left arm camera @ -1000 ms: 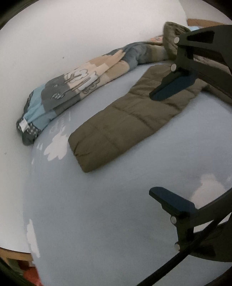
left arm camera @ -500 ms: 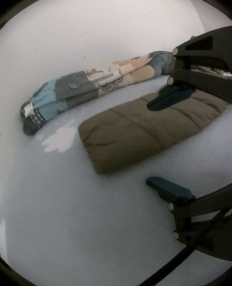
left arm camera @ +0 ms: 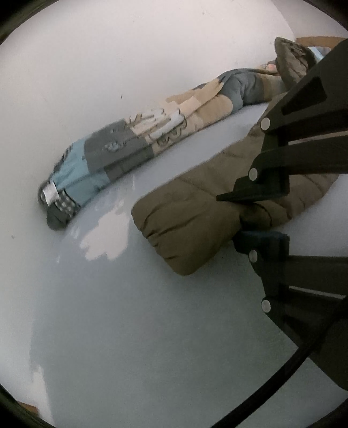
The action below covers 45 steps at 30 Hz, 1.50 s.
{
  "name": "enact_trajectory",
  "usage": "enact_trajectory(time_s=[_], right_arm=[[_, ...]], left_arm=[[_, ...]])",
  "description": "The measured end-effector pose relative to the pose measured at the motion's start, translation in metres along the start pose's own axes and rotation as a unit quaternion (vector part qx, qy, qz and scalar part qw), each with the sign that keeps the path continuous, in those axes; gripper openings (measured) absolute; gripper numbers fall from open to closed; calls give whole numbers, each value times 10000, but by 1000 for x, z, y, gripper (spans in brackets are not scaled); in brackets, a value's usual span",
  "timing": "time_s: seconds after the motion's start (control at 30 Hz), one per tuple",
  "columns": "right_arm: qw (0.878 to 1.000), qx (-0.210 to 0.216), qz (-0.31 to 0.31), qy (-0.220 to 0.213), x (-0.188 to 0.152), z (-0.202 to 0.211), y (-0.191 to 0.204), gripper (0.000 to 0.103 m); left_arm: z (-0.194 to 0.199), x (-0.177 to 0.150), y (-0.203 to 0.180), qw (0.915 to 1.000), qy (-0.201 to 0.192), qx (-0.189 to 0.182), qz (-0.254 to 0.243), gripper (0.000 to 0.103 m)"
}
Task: Fold large clothes
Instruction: 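Fold the held sleeve across the jacket body with the left gripper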
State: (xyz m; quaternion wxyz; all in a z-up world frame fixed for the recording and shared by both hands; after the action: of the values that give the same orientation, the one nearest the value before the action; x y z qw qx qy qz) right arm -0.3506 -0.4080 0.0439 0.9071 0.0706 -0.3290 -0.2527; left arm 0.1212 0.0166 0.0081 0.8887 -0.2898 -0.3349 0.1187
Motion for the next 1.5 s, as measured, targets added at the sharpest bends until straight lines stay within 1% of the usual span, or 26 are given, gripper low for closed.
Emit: enact_trajectory(time_s=[0.07, 0.17, 0.3, 0.37, 0.47, 0.57, 0.63, 0.73, 0.8, 0.83, 0.9, 0.97, 1.03, 1.1, 1.23, 1.27, 1.4, 1.5], right_arm=[[9999, -31, -77, -74, 2, 3, -3, 86], [9995, -61, -250, -170, 5, 8, -9, 86], [9976, -75, -596, -336, 13, 20, -23, 86], [9960, -78, -757, -459, 18, 28, -29, 86], [9925, -85, -969, -740, 25, 48, -39, 86], [9876, -75, -1183, -1034, 34, 68, -50, 86], [9839, -75, -1329, -1195, 37, 80, -59, 86], [9779, -125, -1519, -1430, 40, 98, -72, 86], [9738, -182, -1635, -1568, 42, 110, -84, 86], [9723, -199, -1674, -1617, 42, 115, -88, 86], [9681, -271, -1779, -1742, 44, 128, -100, 86], [9630, -338, -1909, -1874, 45, 139, -111, 86], [9569, -336, -2067, -2013, 47, 153, -125, 86], [9526, -361, -2156, -2116, 49, 163, -136, 86], [9455, -491, -2253, -2298, 52, 180, -155, 86], [9439, -506, -2295, -2322, 51, 182, -160, 86], [9383, -411, -2520, -2333, 47, 192, -176, 86], [9365, -421, -2561, -2359, 46, 197, -182, 86]], left_arm=[[12, 2, -14, 9997, -111, -13, -213, 15], [33, 5, -42, 9982, -232, -131, -542, 15], [71, 10, -94, 9931, -425, -409, -1017, 14], [97, 9, -132, 9876, -527, -681, -1316, 14], [128, -2, -188, 9769, -640, -914, -1824, 14], [154, -30, -252, 9635, -642, -1233, -2286, 14], [168, -58, -300, 9506, -567, -1440, -2691, 14], [181, -97, -353, 9346, -436, -1739, -3072, 15], [184, -131, -391, 9239, -275, -1944, -3285, 15], [183, -148, -406, 9192, -161, -2035, -3368, 15], [179, -177, -428, 9137, -7, -2099, -3479, 15], [171, -214, -452, 9053, 250, -2195, -3627, 15], [161, -239, -466, 9006, 398, -2191, -3733, 15], [150, -273, -481, 8930, 637, -2186, -3882, 15], [127, -331, -494, 8828, 1027, -2032, -4108, 15], [119, -346, -495, 8801, 1150, -1966, -4165, 15], [98, -398, -495, 8699, 1426, -1671, -4417, 15], [82, -432, -488, 8575, 1652, -1438, -4655, 15]])
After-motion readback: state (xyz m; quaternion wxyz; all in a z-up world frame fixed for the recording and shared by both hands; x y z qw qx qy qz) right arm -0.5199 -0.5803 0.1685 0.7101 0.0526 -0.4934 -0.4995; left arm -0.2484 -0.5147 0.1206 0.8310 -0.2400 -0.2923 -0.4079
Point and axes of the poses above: each gripper's, at about its wrist camera, not at the fingertips, and z roughly against the way its jaws point, y to its left, x to its top, the point moved 2 cm from there along -z, roughly the way its jaws point, and after that the axes turned 8 degrees about -z, right-handed, at the moved point
